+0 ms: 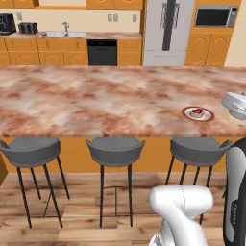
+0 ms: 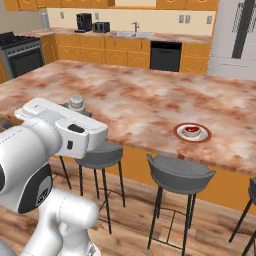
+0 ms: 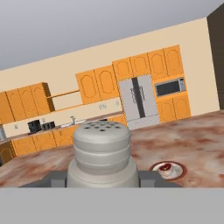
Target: Retrieve the shaker from the cabinet and place it next the steak on a plate on the dining table.
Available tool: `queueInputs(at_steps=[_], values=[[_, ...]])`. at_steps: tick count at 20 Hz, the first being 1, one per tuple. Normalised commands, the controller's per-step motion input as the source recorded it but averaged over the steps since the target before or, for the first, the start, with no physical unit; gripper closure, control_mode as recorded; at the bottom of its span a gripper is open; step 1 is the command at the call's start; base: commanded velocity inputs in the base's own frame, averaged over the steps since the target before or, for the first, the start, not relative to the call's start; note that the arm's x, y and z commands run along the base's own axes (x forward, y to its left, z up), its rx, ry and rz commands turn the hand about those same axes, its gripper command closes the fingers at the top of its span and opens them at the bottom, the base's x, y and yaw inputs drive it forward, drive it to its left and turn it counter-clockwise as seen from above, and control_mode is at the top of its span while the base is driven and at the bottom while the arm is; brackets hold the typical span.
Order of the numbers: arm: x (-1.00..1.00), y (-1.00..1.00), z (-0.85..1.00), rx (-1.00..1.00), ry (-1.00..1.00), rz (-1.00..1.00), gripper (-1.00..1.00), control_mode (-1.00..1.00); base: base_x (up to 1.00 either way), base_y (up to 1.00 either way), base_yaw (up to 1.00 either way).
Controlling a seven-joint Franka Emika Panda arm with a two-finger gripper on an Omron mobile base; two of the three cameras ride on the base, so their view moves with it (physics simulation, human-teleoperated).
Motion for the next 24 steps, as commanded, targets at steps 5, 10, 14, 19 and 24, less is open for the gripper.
queueInputs(at_steps=[5,10,14,19,24], values=[[0.0,0.0,0.0,0.0,0.0,0.0,1.0,1.0,0.1,-1.0,0.1],[0.0,0.0,0.0,0.0,0.0,0.0,1.0,1.0,0.22,-1.0,0.13],[0.0,0.0,0.0,0.0,0.0,0.0,1.0,1.0,0.85,-0.42,0.05],[0.0,0.0,0.0,0.0,0.0,0.0,1.0,1.0,1.0,-0.18,0.0],[0.0,0.0,0.0,0.0,0.0,0.0,1.0,1.0,0.91,-0.19,0.06]])
